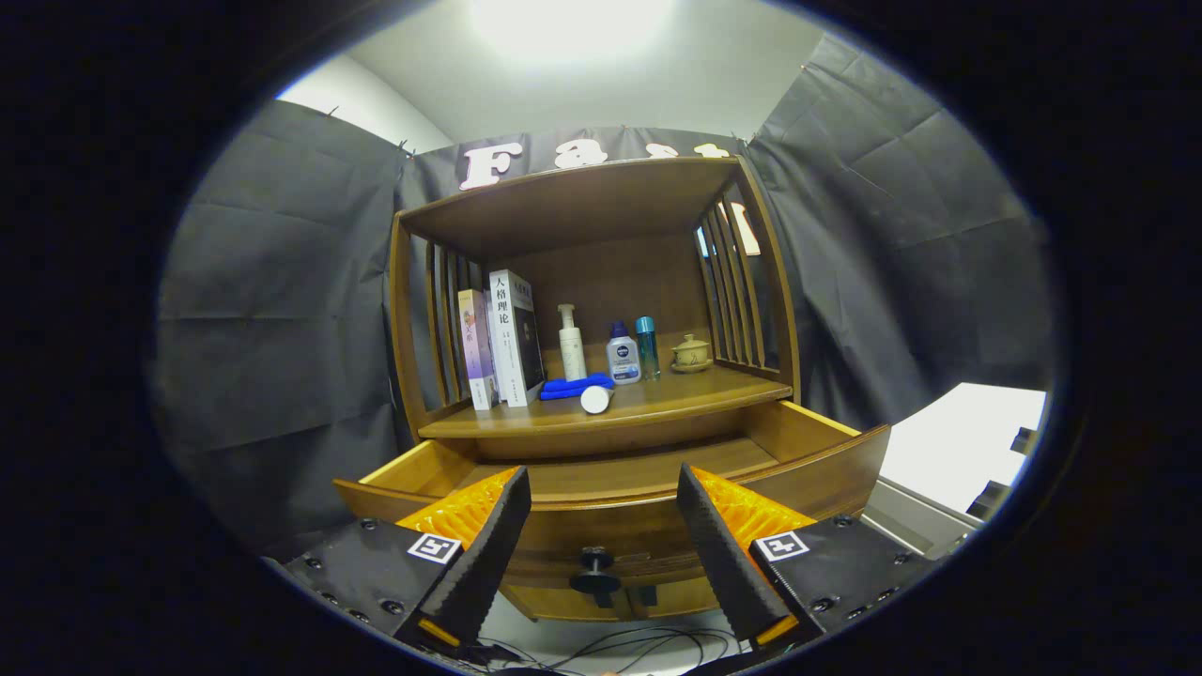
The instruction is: Pull open the drawer, take out the items inside it, and place them on the countertop above the cabinet.
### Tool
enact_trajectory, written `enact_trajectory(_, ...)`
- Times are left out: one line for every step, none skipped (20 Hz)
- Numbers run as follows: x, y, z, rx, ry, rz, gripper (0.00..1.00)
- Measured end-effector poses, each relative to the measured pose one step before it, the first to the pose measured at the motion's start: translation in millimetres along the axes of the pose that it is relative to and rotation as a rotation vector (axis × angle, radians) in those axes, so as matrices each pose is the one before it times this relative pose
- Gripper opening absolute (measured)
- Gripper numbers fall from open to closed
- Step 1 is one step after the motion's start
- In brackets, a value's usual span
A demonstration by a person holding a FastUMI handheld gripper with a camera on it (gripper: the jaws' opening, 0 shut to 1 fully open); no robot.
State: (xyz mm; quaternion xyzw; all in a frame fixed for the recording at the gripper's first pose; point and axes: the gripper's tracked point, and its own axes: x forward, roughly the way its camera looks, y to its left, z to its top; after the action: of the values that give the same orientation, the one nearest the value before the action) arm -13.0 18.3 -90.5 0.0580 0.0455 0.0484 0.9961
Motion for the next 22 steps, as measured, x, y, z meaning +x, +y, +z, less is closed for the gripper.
enact_trajectory(0.09, -1.05, -3.88, -0.0017, 0.00616, 0.00187, 0.98)
enact_trajectory(1.55, -0.18, -4.48, 0.00657, 0.00921, 0.00125, 0.98)
enact_trajectory(1.21, -1.79, -4.73, 0.01024, 0.00972, 0.00072, 0.98)
enact_trajectory(2.31, -1.7, -6.01, 0.00896, 0.01105, -0.00044, 0.98)
enact_trajectory(2.54, -2.3, -5.89, 0.00688, 0.01395, -0.00131, 0.98)
enact_trajectory(2.86, -0.81, -6.05, 0.00645, 0.01438, 0.00066, 0.98)
enact_trajectory(3.47, -0.19, -5.68, 0.00273, 0.01625, 0.00093, 0.98)
enact_trajectory(4.87, -0.65, -7.16, -0.00243, 0.01628, -0.0001, 0.98)
enact_trajectory(2.94, 1.31, -4.73, -0.00602, 0.01191, 0.00192, 0.98)
enact_trajectory(3.28, 1.71, -5.02, -0.00873, 0.01011, 0.00153, 0.98)
enact_trajectory(1.91, 2.01, -3.35, -0.00899, 0.00637, 0.0027, 0.98)
enact_trajectory(1.99, 3.37, -2.63, -0.00646, 0.00513, 0.00346, 0.98)
enact_trajectory(1.25, 3.8, -1.55, -0.00562, 0.00455, 0.00626, 0.98)
enact_trajectory(2.23, 2.54, -1.37, -0.00641, 0.00133, 0.00265, 0.98)
enact_trajectory(2.29, 0.98, -0.15, -0.0082, 0.00035, -0.0006, 0.98)
enact_trajectory(2.63, 0.68, -0.98, -0.00772, 0.00191, -0.00139, 0.98)
enact_trajectory(3.08, 1.46, -0.4, -0.00753, 0.00373, 0.00083, 0.98)
enact_trajectory(1.79, 0.5, -1.72, -0.00779, 0.00361, -0.00248, 0.98)
enact_trajectory(2.42, -0.43, -1.69, -0.00707, 0.00351, -0.00742, 0.98)
enact_trajectory(2.04, -2.95, -1.9, -0.00656, 0.00465, -0.0179, 0.97)
enact_trajectory(0.81, -3.45, -1.0, -0.00268, 0.00105, -0.02141, 0.96)
enact_trajectory(-2.2, 3.51, 1.73, 0.00378, -0.00983, -0.00283, 0.95)
